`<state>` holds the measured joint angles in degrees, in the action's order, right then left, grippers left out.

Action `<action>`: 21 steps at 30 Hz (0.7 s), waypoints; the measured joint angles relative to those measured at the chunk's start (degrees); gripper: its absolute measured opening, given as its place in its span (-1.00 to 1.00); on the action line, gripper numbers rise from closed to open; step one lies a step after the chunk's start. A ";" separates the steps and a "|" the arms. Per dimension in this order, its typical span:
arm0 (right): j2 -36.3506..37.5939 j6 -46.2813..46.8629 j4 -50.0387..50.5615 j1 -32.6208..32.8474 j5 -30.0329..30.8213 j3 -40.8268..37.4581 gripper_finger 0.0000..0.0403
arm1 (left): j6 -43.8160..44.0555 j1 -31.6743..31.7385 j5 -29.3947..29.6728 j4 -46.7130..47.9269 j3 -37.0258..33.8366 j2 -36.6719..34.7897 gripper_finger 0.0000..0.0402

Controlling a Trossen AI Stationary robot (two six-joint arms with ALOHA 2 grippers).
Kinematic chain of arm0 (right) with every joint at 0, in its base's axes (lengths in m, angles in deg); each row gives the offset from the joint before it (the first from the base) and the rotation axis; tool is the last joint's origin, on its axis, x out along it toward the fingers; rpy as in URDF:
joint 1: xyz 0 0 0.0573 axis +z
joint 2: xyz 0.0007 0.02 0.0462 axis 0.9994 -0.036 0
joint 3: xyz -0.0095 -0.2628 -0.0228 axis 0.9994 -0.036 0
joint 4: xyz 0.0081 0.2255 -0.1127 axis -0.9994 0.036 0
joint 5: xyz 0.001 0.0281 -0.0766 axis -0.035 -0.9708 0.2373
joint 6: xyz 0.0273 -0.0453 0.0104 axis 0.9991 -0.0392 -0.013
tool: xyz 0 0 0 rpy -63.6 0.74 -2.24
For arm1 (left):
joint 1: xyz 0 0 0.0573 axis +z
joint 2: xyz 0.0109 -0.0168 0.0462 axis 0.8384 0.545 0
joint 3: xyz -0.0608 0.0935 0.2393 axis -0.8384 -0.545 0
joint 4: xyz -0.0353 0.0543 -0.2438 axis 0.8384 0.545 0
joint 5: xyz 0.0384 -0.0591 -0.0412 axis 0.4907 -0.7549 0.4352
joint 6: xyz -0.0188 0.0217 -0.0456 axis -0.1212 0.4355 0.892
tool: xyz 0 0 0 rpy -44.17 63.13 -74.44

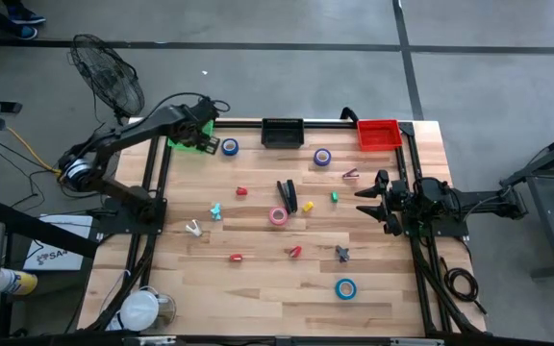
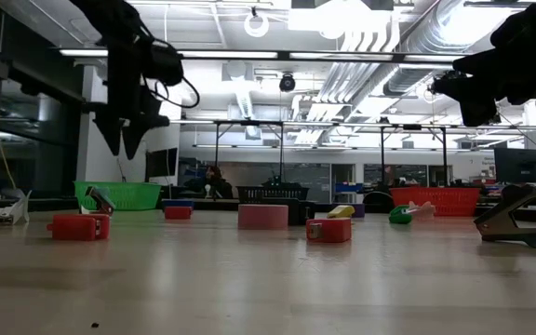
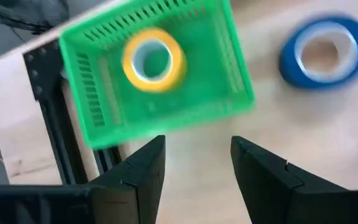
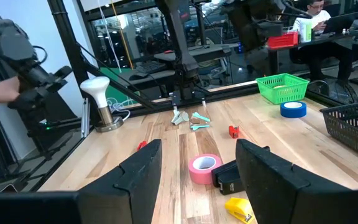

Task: Pick and place Stapler, Stapler remover, tape
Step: Put the gray staple remover in the black bin

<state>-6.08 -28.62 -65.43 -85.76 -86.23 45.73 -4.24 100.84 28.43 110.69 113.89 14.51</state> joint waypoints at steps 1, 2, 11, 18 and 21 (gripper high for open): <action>0.02 0.00 0.00 0.02 0.01 -0.01 -0.02 | -0.18 -0.94 -0.22 1.49 0.00 -0.90 -0.12; 0.01 0.00 0.01 0.00 0.01 -0.01 -0.02 | -0.50 -2.18 -0.23 3.08 0.00 -1.78 -0.12; 0.02 0.00 0.00 0.02 0.02 0.00 -0.02 | -8.60 -16.01 -3.32 14.33 0.02 -7.74 -0.12; 0.02 0.00 0.01 0.02 0.01 -0.02 -0.02 | -19.89 -27.00 -12.40 17.23 0.02 -8.98 -0.12; 0.00 0.00 0.01 0.01 0.02 0.00 -0.02 | -26.73 -31.62 -15.77 17.66 0.02 -8.98 -0.12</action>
<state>-6.08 -28.62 -65.42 -85.75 -86.21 45.73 -30.97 69.22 12.66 128.35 113.91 5.53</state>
